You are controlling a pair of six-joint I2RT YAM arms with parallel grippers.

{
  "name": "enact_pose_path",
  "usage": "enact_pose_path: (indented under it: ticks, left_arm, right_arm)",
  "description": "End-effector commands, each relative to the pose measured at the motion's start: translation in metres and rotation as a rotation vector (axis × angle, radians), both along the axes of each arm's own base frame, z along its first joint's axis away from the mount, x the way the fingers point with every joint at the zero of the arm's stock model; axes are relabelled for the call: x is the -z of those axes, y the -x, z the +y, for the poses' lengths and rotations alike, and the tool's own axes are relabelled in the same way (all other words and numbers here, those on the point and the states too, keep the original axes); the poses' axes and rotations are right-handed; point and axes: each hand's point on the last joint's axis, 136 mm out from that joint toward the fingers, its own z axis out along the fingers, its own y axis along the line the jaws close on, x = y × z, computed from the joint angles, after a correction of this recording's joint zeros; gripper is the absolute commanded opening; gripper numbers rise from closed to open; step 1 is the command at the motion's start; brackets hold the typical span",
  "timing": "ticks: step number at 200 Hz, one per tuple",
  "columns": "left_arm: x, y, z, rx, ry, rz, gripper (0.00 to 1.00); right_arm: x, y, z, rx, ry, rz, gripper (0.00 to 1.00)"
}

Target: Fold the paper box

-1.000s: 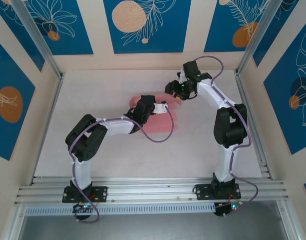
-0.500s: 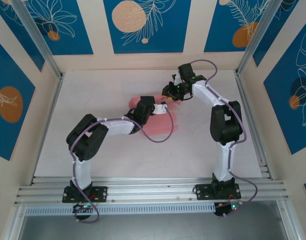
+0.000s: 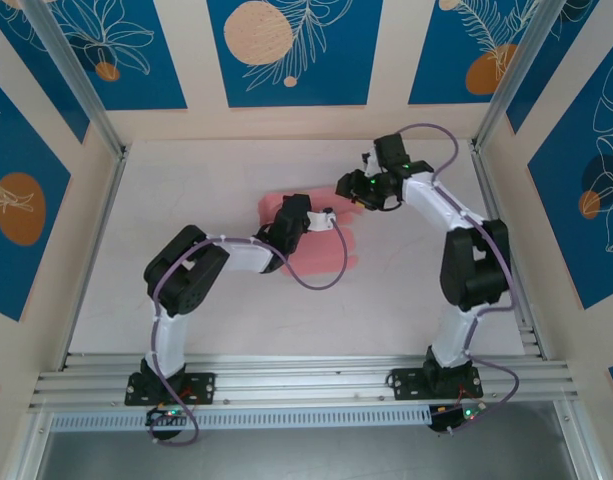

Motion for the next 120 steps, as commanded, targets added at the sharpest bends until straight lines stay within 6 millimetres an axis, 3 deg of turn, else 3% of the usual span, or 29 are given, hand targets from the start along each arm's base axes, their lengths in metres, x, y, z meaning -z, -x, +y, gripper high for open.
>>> enact_pose_path:
  ticks: [1,51,120]
  left_arm:
    - [0.003,-0.001,-0.005,-0.002,-0.02,-0.026,0.0]
    - [0.006,-0.006,-0.006,-0.011,-0.025,-0.021,0.0]
    - [-0.004,-0.009,-0.004,-0.017,-0.019,-0.043,0.0]
  right_arm:
    - [-0.009,0.005,-0.02,0.057,0.001,-0.061,0.54]
    - [0.042,0.022,-0.037,0.121,-0.007,0.013,0.43]
    - [0.094,0.003,-0.029,0.127,-0.013,0.063,0.4]
